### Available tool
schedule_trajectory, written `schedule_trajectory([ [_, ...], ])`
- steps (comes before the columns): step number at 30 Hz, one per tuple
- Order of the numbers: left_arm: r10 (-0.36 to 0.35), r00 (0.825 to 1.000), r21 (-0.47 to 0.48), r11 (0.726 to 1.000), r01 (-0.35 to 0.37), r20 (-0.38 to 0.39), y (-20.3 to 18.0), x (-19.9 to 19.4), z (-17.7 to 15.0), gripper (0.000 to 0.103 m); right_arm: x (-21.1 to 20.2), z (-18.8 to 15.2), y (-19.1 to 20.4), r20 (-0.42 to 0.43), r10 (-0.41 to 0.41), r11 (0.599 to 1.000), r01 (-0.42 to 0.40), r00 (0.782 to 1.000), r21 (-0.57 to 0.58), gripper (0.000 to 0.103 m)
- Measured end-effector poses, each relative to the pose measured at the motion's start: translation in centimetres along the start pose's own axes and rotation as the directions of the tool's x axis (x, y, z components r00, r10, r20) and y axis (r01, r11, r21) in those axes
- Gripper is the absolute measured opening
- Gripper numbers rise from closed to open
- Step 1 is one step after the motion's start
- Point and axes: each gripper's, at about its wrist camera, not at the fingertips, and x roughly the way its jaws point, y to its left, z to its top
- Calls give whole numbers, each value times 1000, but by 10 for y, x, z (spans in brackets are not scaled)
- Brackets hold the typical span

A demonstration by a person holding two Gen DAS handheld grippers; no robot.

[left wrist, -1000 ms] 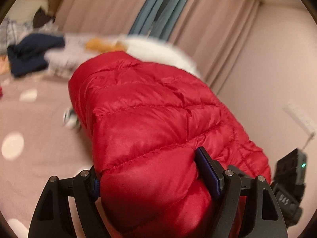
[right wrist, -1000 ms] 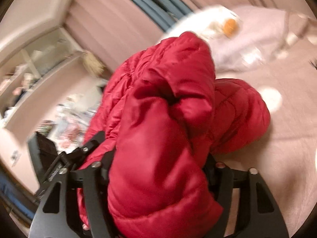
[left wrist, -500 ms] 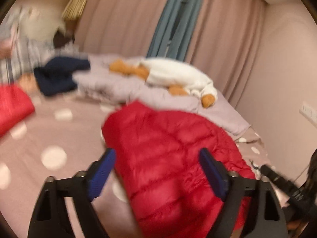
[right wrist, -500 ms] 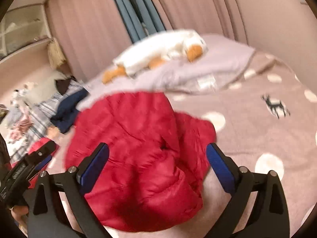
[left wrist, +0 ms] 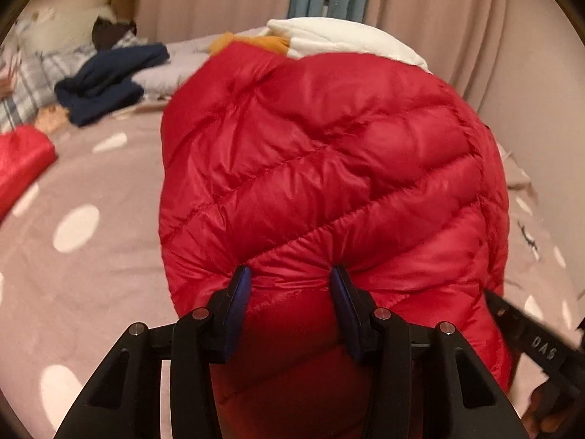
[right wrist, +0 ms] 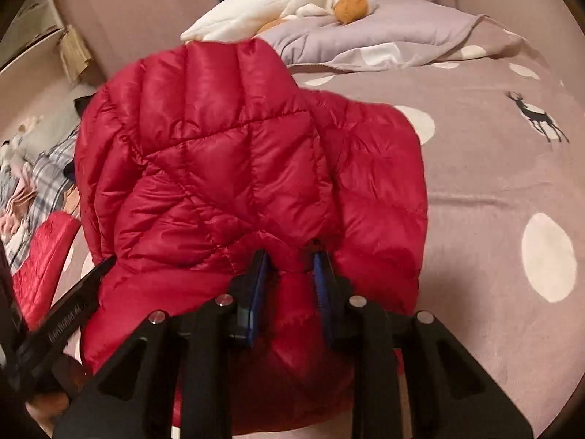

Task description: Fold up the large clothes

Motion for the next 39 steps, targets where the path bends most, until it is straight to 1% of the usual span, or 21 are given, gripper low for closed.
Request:
schedule_trajectory([
  [2,-15,1000,-9,1000,15,2,4,-3,-2,47,-5,2,7,6,-28,999,28,1000,-32,27],
  [4,-27,1000,-28,999,28,5,9,-6,-3,47,-9,-1,10,8,-36,999,37,999,-39,27],
  [6,-11,1000,-25,1000,12,11,9,-16,-3,47,-14,-1,9,11,-25,1000,25,1000,-13,27],
  [8,17,999,10,1000,-17,42,1,-24,0,47,-22,0,9,16,-17,1000,17,1000,-4,27],
  [10,67,995,61,996,-71,77,-7,-34,-1,47,-34,3,10,32,-22,1000,22,999,-18,27],
  [11,81,993,67,994,-87,86,-9,-36,1,47,-41,2,11,41,-31,999,33,999,-32,27],
  [13,82,992,61,994,-89,98,-11,-53,-2,47,-50,2,12,51,-46,998,48,998,-44,29],
  [15,74,991,55,995,-81,113,-9,-74,-3,47,-63,4,13,69,-43,999,45,997,-31,29],
  [18,54,977,75,995,-70,204,-14,-99,8,47,-91,7,18,119,-25,998,32,993,-52,29],
  [20,51,961,82,994,-75,270,-18,-131,9,47,-114,6,27,166,-52,992,69,985,-102,29],
  [22,42,954,74,995,-66,295,-20,-155,10,47,-134,4,34,196,-55,986,84,979,-145,29],
  [24,23,951,59,997,-43,308,-17,-174,13,47,-155,2,39,223,-24,982,65,975,-178,29],
  [27,35,948,23,999,-44,316,-13,-193,19,47,-187,-7,46,278,-3,974,66,960,-217,29],
  [28,19,943,11,1000,-24,333,-10,-206,17,47,-195,-10,47,293,-3,972,72,956,-225,31],
  [30,-12,935,2,1000,12,353,-7,-216,15,47,-210,-15,49,316,2,968,77,949,-239,41],
  [31,-16,934,-5,1000,19,356,-6,-221,13,47,-217,-17,48,322,9,968,73,947,-240,48],
  [33,-23,933,-15,999,31,359,-4,-231,9,47,-228,-21,45,327,14,969,67,945,-237,49],
  [34,-41,932,-9,999,47,360,-5,-235,8,47,-235,-23,42,338,14,972,67,941,-227,50],
  [36,-80,925,4,996,84,372,-5,-241,6,47,-250,-28,38,371,20,977,59,929,-203,50],
  [37,-86,921,8,996,90,380,-5,-243,6,47,-258,-31,35,395,24,979,58,918,-194,51],
  [39,-65,908,14,998,65,414,-8,-251,2,47,-270,-37,34,424,21,980,66,905,-189,56],
])
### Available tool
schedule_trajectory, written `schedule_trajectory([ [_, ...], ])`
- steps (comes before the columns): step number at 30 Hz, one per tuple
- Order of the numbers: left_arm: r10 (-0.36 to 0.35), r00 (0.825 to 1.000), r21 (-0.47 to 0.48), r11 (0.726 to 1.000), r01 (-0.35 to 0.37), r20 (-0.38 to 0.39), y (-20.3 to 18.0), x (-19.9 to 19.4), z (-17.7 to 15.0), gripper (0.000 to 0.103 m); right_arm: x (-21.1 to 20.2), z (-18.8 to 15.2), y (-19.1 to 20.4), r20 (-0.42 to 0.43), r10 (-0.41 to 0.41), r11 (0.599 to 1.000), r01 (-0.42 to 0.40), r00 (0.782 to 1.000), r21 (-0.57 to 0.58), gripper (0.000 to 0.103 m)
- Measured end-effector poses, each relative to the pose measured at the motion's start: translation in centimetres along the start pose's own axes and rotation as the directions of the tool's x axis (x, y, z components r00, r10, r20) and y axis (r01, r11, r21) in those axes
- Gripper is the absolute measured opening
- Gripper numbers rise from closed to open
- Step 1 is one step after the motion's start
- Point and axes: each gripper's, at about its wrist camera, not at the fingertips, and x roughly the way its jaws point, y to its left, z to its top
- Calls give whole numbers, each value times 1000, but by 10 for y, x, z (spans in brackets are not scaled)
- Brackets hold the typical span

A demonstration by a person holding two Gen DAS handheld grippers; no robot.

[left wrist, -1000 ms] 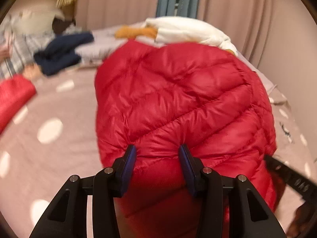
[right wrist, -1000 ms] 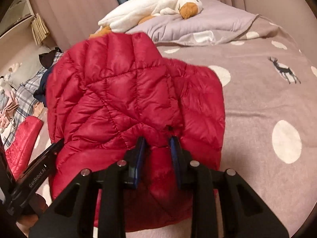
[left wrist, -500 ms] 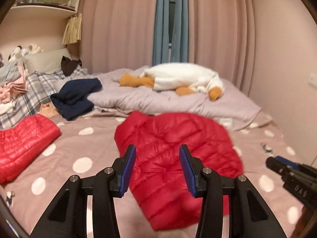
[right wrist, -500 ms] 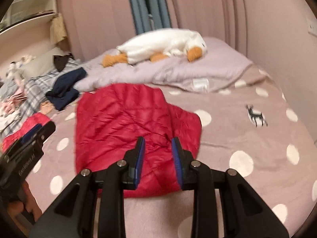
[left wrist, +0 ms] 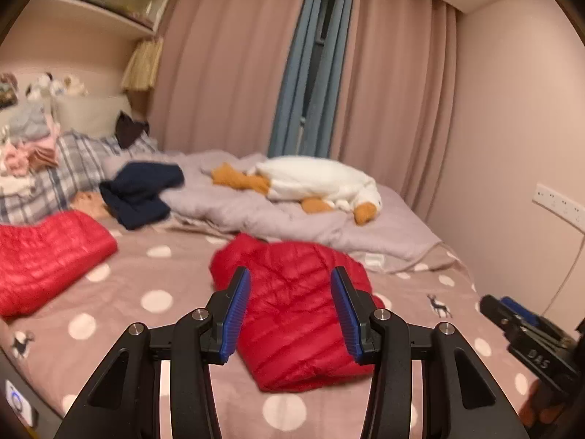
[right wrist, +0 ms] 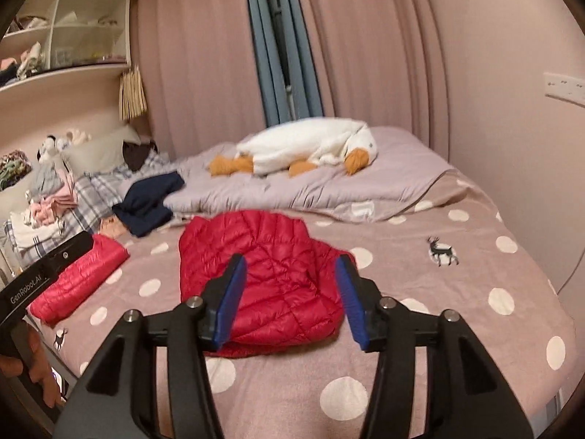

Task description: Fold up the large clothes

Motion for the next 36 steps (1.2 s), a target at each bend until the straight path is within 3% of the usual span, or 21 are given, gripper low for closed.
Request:
schedule_trajectory([
  [4,-11,1000,4,1000,11,16,-2,-6,1,49,-16,-2,0,40,-46,999,47,998,-20,64],
  [6,-21,1000,-12,1000,21,3,-2,-4,1,64,-20,-2,1,48,-48,998,49,998,-28,70],
  [8,-17,1000,-18,1000,17,0,-2,-4,1,87,-22,-3,1,50,-44,998,46,998,-31,82],
  [11,-18,1000,-6,1000,18,2,-5,-4,0,102,-24,-3,2,55,-68,997,70,996,-32,96],
  [13,-12,1000,3,1000,12,-9,-7,-3,-1,102,-26,-3,1,65,-81,996,82,995,-22,103],
  [22,16,1000,-6,1000,-16,-26,-8,-3,-4,102,-26,-6,-3,60,-107,994,107,992,-3,103],
  [29,-6,1000,-39,999,6,-10,-5,-8,-1,102,-24,-7,-8,38,-120,993,120,992,3,103],
  [36,49,999,-22,999,-49,-3,-9,-6,-1,102,-23,-8,-11,24,-133,991,133,991,9,103],
])
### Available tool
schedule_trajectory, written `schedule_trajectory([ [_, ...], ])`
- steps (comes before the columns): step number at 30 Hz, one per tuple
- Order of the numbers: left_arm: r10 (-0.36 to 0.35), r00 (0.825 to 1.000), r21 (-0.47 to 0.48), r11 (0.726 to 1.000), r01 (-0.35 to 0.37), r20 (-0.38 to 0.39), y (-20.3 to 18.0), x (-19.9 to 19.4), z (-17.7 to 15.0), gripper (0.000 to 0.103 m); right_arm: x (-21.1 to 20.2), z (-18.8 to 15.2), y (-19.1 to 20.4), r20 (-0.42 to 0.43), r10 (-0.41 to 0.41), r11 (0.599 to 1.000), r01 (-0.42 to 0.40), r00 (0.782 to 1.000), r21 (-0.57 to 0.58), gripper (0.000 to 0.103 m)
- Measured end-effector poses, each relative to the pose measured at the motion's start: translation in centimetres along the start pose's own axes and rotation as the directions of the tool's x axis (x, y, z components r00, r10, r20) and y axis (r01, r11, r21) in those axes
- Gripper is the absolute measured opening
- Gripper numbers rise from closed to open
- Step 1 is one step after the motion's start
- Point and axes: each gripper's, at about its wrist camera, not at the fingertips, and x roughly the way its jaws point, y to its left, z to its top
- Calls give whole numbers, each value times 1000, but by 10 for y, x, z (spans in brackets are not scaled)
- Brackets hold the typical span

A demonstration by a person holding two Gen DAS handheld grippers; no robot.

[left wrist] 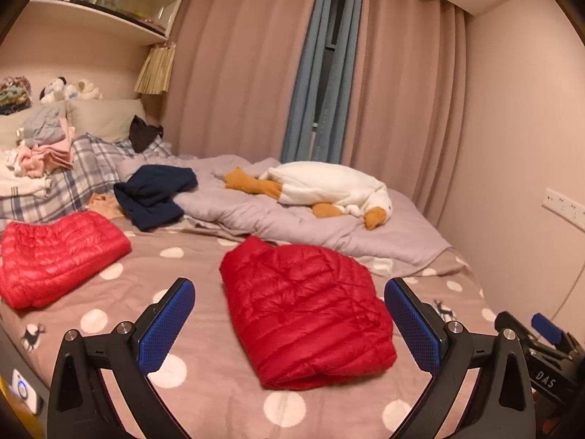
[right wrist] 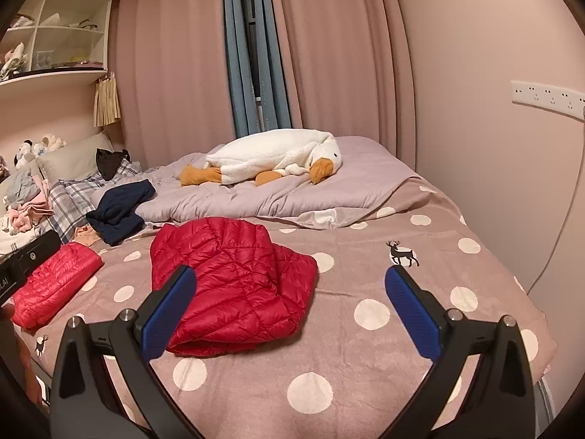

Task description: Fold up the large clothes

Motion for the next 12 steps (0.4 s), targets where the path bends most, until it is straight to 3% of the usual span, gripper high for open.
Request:
schedule_trajectory([
  [9,1,1000,19,1000,-1,6,-2,-2,-1,102,2,1,0,-12,7,1000,-7,1000,-5,103],
  [12,-28,999,30,999,27,37,-3,-6,-3,102,3,1,-1,-15,-3,1000,3,1000,-2,103],
])
